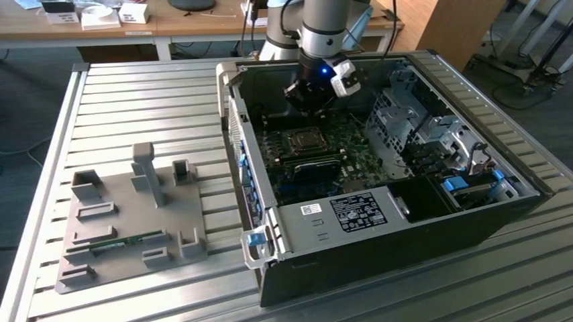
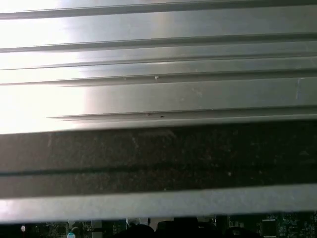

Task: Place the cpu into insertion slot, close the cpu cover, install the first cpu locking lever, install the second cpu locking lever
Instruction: 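Install the first cpu locking lever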

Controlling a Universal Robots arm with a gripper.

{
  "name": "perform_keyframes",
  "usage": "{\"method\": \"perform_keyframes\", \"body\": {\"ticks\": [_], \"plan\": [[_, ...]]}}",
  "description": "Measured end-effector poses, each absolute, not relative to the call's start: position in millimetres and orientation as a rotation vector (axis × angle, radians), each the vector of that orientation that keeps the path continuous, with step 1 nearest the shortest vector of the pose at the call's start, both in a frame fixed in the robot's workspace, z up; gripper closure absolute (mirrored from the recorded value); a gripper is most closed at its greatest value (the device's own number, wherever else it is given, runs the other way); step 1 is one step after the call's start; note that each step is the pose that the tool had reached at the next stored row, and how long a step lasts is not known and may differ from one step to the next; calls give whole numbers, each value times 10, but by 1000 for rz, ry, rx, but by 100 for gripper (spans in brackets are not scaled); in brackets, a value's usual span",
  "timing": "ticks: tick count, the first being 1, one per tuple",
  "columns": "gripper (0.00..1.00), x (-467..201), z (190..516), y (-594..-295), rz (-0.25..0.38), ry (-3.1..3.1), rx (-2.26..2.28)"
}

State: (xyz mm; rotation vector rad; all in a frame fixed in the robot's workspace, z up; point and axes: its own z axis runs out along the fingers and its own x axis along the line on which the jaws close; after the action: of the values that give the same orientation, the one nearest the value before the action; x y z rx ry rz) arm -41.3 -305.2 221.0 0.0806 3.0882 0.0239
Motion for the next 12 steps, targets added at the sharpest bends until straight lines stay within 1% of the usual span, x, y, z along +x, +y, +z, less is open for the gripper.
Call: {"method": "perform_keyframes", "body": {"ticks": [12], "plan": [[90, -415, 2210, -3327, 24, 3088, 81]]}}
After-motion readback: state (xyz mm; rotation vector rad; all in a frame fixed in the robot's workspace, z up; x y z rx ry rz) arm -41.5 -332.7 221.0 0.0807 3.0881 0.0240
